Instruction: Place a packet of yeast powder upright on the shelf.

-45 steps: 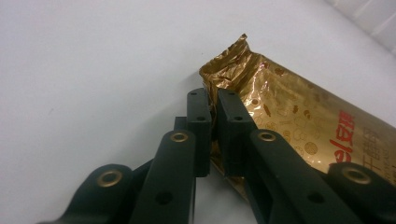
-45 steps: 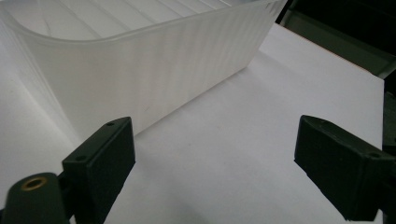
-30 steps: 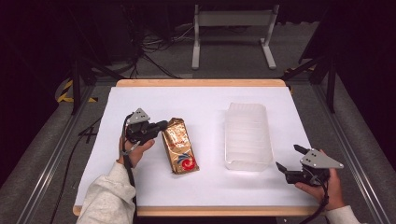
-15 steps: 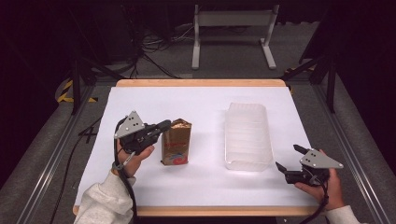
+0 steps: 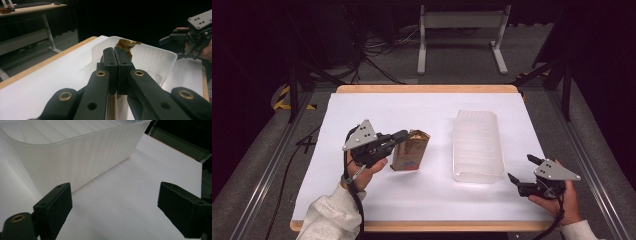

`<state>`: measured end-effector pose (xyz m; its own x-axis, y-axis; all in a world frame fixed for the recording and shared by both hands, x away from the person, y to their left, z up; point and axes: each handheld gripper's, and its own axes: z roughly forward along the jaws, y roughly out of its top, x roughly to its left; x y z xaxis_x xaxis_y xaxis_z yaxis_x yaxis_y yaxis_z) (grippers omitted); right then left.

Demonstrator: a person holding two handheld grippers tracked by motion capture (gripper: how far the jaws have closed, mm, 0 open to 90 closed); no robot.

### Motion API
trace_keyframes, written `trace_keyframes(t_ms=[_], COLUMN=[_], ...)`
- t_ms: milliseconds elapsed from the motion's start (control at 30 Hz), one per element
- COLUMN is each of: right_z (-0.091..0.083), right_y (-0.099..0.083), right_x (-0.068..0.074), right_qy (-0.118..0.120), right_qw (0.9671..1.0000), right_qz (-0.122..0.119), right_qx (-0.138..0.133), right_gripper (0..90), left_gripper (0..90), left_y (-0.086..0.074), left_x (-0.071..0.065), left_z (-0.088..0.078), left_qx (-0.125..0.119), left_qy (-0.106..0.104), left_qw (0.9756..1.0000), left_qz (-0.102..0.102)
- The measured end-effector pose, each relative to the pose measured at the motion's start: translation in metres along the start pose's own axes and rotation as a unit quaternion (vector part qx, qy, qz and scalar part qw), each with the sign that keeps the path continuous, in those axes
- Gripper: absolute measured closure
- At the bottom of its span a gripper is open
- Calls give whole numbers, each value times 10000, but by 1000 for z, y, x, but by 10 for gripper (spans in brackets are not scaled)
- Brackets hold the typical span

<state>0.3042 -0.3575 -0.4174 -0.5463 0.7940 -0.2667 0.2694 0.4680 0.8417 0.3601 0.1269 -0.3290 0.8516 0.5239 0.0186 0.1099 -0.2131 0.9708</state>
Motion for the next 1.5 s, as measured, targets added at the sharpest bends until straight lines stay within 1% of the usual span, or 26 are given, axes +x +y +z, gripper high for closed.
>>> trace_keyframes(t_ms=[33, 100, 167, 267, 400, 467, 500, 600, 633, 733, 967, 1033, 1133, 1167, 1300, 1333, 1433, 1500], right_z=[0, -1, -2, -4, -5, -5, -5, -5, -5, -5, -5, -5, -6, -6, -6, -6, -6, -6], right_y=[0, 0, 0, 0, 0, -1, -1, -1, -2, -2, -2, -2, -2, -2, -3, -3, -3, -3], right_x=[0, -1, -1, -2, -2, -2, -3, -4, -4, -4, -4, -4, -4, -4, -5, -5, -5, -5], right_qy=[-4, -10, -10, 21, -4, -11, -22, -28, -27, -38, -41, -48, -55, -61, -91, -97, -88, -95], right_qw=[10000, 10000, 10000, 9999, 9999, 9999, 9999, 9998, 9998, 9999, 9999, 9999, 9998, 9998, 9998, 9997, 9997, 9997], right_qz=[14, 36, 37, 97, 110, 106, 115, 143, 145, 143, 145, 136, 153, 156, 177, 182, 181, 195], right_qx=[-12, -31, -43, -105, -103, -98, -91, -99, -94, -89, -72, -79, -102, -102, -94, -97, -102, -94], right_gripper=[130, 131, 131, 130, 130, 130, 130, 130, 130, 130, 130, 130, 130, 130, 131, 131, 131, 131], left_gripper=[892, 891, 891, 891, 891, 891, 891, 891, 891, 891, 891, 891, 891, 891, 891, 891, 891, 891], left_y=[1, 5, 7, 12, 20, 21, 23, 27, 27, 31, 46, 50, 56, 57, 64, 65, 72, 76], left_x=[-1, -3, -5, -10, -13, -13, -13, -12, -12, -11, -11, -12, -15, -16, -20, -21, -22, -26], left_z=[3, 6, 11, 19, 24, 25, 27, 34, 34, 42, 56, 60, 66, 69, 80, 81, 89, 95], left_qx=[-30, -62, -112, -93, -233, -260, -307, -321, -321, -392, -454, -487, -490, -494, -503, -487, -547, -560], left_qy=[-39, -61, -63, -146, -202, -205, -251, -289, -289, -331, -359, -405, -475, -516, -567, -597, -691, -698], left_qw=[10000, 10000, 9999, 9998, 9995, 9994, 9992, 9991, 9991, 9986, 9983, 9980, 9976, 9974, 9971, 9970, 9961, 9960], left_qz=[-38, -2, -64, 63, 57, 53, 17, -24, -24, -88, -85, -52, -80, -52, -7, -14, -53, 3])
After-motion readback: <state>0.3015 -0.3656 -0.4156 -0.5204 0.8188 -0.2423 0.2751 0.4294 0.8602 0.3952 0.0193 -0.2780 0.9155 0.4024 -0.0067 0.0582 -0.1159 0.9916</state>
